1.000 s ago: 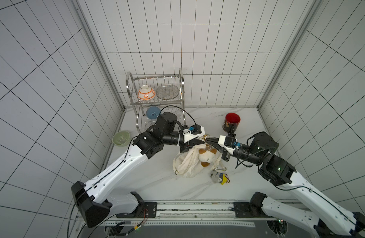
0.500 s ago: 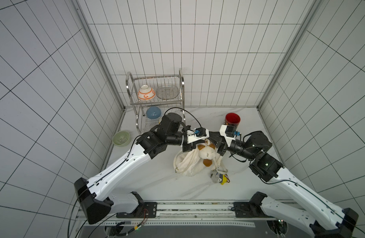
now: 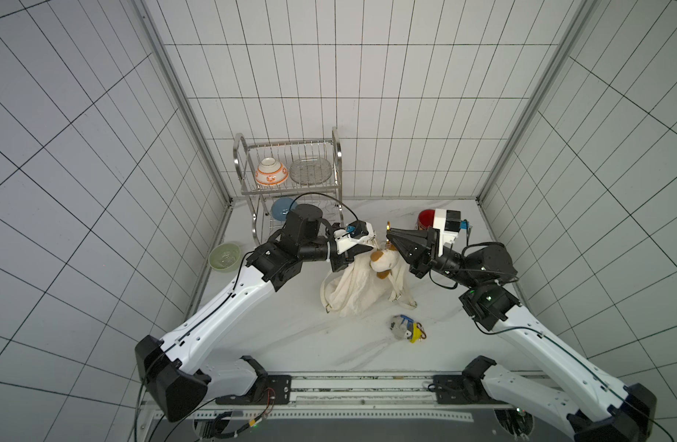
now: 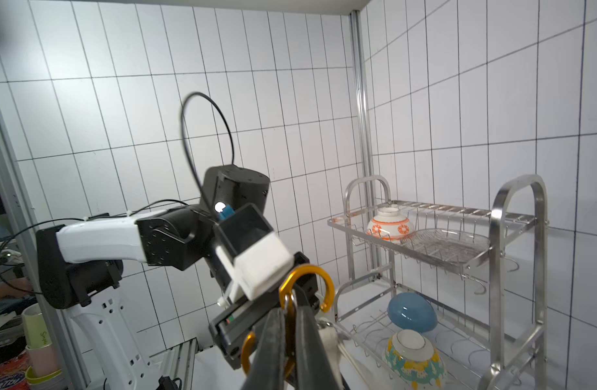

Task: Remove the decoration from the bag
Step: Remove the decoration item from the bag, then place the decoration item at the center of the board.

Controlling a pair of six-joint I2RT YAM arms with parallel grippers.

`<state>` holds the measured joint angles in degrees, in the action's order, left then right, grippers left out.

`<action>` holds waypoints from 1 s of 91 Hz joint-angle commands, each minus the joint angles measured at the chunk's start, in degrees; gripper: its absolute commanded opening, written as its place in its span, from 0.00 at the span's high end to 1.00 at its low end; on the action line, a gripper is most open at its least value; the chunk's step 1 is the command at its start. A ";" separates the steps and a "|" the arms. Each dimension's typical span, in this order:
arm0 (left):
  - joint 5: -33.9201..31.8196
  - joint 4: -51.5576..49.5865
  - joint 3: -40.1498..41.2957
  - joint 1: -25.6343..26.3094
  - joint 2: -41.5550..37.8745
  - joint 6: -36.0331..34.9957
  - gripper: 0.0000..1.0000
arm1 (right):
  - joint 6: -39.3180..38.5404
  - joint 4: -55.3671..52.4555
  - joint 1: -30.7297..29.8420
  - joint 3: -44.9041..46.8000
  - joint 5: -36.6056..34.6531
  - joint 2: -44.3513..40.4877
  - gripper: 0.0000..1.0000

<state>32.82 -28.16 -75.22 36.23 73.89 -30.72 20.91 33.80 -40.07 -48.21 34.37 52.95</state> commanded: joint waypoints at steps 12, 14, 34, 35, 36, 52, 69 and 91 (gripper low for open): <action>3.45 0.67 -6.33 -0.66 0.24 3.01 1.00 | -5.67 -8.64 0.08 2.58 0.35 -6.18 1.00; 3.49 0.59 -6.05 -0.64 0.28 2.92 1.00 | -5.41 -8.44 0.11 2.87 0.02 -6.45 1.00; -5.89 -2.89 3.42 -1.71 0.74 2.35 1.00 | -12.86 -19.41 2.86 1.04 -7.30 -10.38 1.00; -6.04 -2.75 4.38 -1.88 0.78 2.52 1.00 | -14.07 -21.55 2.97 0.67 -7.52 -10.44 1.00; -6.16 -2.67 5.13 -1.96 0.84 2.56 1.00 | -15.20 -23.02 3.11 0.18 -7.76 -10.51 1.00; -4.77 -2.70 11.56 -1.55 1.11 7.62 0.97 | -25.09 -55.97 3.76 -3.18 -12.83 -7.29 1.00; -4.85 4.70 20.33 -1.25 1.27 17.00 0.90 | -20.04 -64.09 4.81 2.62 -13.93 -6.16 0.93; -2.91 15.79 22.69 -0.35 1.70 26.76 0.87 | -21.80 -67.86 5.64 1.78 -10.63 5.15 0.78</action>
<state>28.14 -21.41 -52.62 35.09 75.75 -10.74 0.49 -30.48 -35.18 -45.39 22.02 55.35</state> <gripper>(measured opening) 0.130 0.178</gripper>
